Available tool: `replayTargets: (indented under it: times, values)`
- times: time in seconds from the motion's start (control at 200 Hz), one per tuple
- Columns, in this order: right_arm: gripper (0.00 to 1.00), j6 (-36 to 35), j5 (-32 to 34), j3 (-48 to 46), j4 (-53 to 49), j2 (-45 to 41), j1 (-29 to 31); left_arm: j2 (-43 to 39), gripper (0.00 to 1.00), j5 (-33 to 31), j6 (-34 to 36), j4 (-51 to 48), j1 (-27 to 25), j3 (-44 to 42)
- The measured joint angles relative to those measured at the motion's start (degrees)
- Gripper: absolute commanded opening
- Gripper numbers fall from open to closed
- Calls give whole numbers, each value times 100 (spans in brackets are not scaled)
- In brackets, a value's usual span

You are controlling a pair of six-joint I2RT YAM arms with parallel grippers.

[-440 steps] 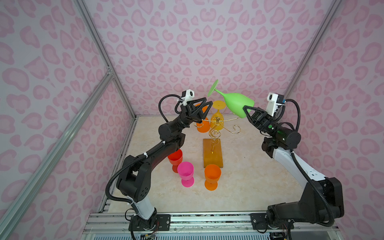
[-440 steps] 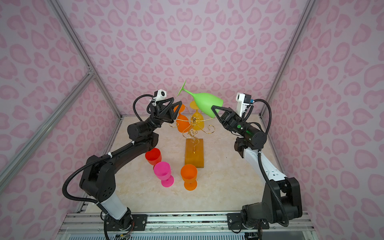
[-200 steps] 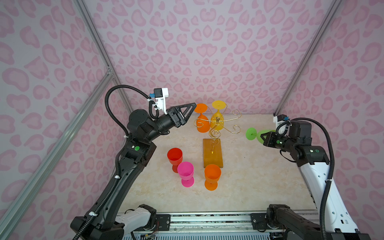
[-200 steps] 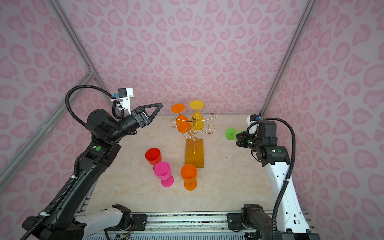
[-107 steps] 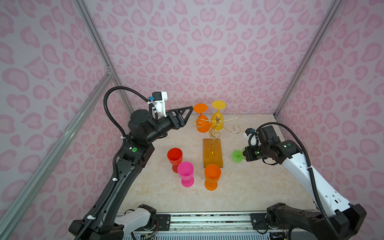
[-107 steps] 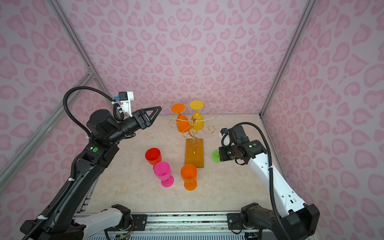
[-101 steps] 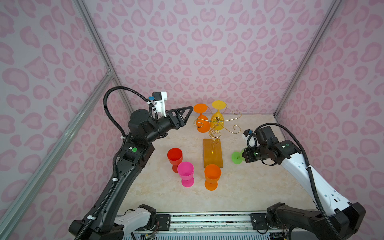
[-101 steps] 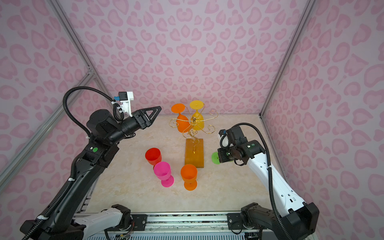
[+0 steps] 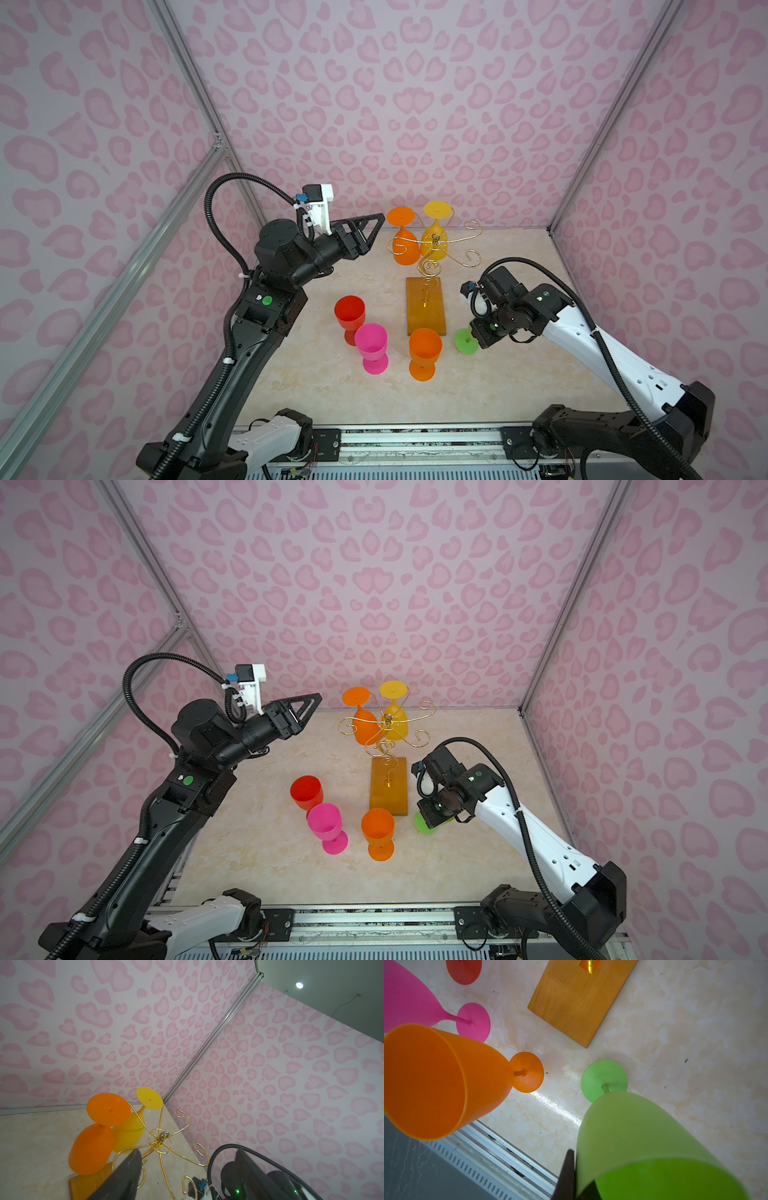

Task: Take the wine glass off the wine glass rack
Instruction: 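Lower the green glass toward the table near the orange glass with the right gripper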

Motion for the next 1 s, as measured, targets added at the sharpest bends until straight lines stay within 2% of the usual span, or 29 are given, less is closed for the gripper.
replayTargets:
  times: [0.33,0.565,1.0]
  values:
    - [0,-151,256,103,-168,470,581,7,74,20,0,-17,0,42]
    - [13,-214,404,323,-391,774,713,9,74,26,0,-20,11,42]
    - [25,-227,442,546,-557,789,767,4,75,48,2,-35,42,17]
